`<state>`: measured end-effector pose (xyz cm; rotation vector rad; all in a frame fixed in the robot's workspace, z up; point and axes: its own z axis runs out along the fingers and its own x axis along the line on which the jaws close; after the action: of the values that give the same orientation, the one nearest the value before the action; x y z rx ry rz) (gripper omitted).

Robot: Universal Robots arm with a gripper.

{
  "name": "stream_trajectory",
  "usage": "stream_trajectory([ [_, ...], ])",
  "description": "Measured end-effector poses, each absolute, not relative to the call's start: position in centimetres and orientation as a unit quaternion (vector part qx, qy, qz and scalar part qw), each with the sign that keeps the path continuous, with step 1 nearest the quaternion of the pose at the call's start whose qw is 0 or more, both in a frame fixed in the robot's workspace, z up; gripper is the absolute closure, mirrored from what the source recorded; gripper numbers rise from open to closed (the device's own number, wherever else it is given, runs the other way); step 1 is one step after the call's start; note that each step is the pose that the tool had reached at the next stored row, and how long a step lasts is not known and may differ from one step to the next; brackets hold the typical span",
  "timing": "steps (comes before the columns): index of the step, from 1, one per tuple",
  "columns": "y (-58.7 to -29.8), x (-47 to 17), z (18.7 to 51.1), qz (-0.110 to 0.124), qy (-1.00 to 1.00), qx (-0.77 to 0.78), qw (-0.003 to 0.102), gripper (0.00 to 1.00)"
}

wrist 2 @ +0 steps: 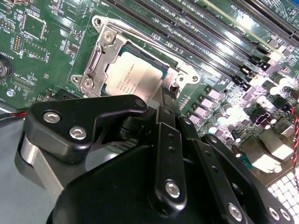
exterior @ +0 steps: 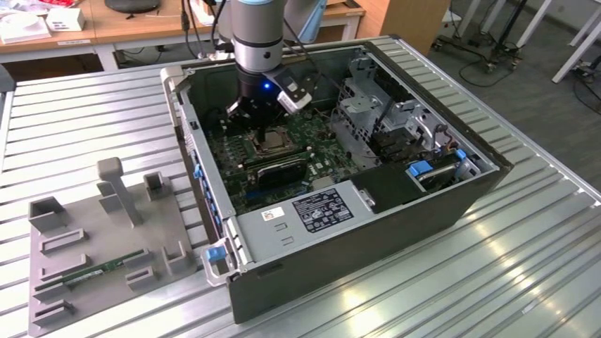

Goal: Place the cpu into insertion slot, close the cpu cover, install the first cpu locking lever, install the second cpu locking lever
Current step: 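Close the cpu cover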

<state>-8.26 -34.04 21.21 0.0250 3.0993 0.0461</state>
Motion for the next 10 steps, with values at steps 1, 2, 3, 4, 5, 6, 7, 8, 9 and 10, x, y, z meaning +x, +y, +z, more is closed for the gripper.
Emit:
stream_trajectory([
  [1, -34.04, -8.29, 21.18, 0.015, 1.000, 0.008, 0.021, 0.89],
  [2, -34.04, -8.33, 21.17, 0.015, 1.000, 0.008, 0.021, 0.89],
  [3, -34.05, -8.36, 21.15, 0.015, 1.000, 0.008, 0.021, 0.89],
  [4, -34.05, -8.38, 21.14, 0.015, 1.000, 0.008, 0.021, 0.89],
  [5, -34.05, -8.39, 21.12, 0.015, 1.000, 0.008, 0.021, 0.89],
  [6, -34.04, -8.39, 21.08, 0.015, 1.000, 0.008, 0.021, 0.89],
  [7, -34.04, -8.39, 21.03, 0.015, 1.000, 0.008, 0.021, 0.89],
  [8, -34.04, -8.40, 20.95, 0.015, 1.000, 0.008, 0.021, 0.89],
  [9, -34.04, -8.40, 20.88, 0.015, 1.000, 0.008, 0.021, 0.89],
  [10, -34.04, -8.41, 20.81, 0.015, 1.000, 0.008, 0.021, 0.89],
])
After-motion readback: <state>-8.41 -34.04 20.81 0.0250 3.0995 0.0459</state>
